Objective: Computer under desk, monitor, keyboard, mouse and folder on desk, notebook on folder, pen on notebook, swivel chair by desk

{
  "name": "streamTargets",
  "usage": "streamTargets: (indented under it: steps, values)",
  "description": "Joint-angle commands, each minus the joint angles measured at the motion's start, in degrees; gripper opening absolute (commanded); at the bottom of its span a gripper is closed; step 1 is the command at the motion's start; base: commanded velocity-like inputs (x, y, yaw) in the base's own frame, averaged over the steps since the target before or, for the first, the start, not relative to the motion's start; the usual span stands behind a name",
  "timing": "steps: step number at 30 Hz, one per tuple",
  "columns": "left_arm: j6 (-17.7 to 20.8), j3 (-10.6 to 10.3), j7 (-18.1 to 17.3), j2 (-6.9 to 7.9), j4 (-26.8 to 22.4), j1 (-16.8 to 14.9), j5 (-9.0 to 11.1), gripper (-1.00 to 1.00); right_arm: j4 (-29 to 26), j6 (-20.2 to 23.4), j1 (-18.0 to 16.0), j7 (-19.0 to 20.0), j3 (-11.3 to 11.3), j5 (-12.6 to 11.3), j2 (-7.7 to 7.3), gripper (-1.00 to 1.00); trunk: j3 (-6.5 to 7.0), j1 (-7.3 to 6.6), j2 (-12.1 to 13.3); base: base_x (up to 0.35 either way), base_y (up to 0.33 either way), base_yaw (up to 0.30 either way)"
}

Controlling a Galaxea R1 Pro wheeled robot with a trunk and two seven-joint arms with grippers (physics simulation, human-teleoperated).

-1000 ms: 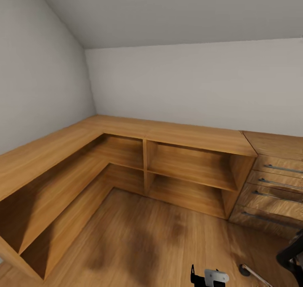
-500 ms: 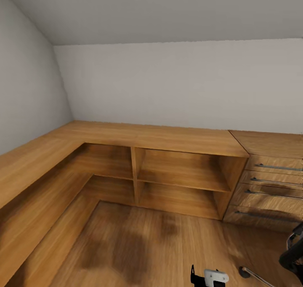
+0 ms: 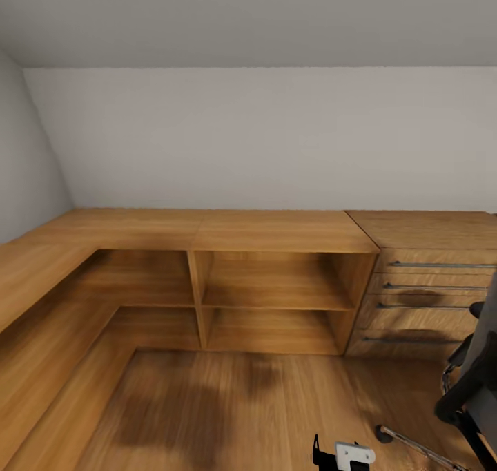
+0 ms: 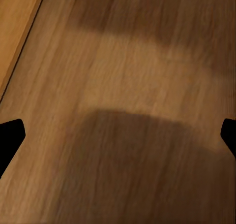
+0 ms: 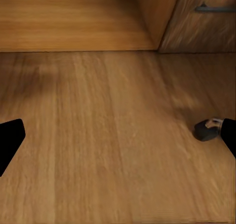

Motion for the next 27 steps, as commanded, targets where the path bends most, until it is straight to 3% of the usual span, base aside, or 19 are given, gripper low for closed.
streamTargets:
  steps: [1,13,22,27]
  values:
    - [-0.2,-0.4,0.2,0.01,0.0,0.0,0.5,1.00,0.1,-0.1,-0.1,-0.3,0.5,-0.2,0.03,1.00,-0.05,0.00,0.0,0.109,0.097,-0.298]
    - [-0.2,-0.5,0.2,0.01,0.0,0.0,0.5,1.00,0.1,-0.1,-0.1,-0.3,0.6,-0.2,0.07,1.00,-0.05,0.00,0.0,0.212,0.218,-0.298]
    - [-0.2,-0.5,0.2,-0.02,0.0,0.0,0.5,1.00,0.1,-0.1,-0.1,-0.3,0.6,-0.2,0.07,1.00,-0.05,0.00,0.0,0.028,0.307,-0.298]
    - [-0.2,-0.4,0.3,0.01,0.0,0.0,0.5,1.00,0.1,-0.1,-0.1,-0.3,0.6,-0.2,0.07,1.00,-0.05,0.00,0.0,0.001,0.094,-0.298]
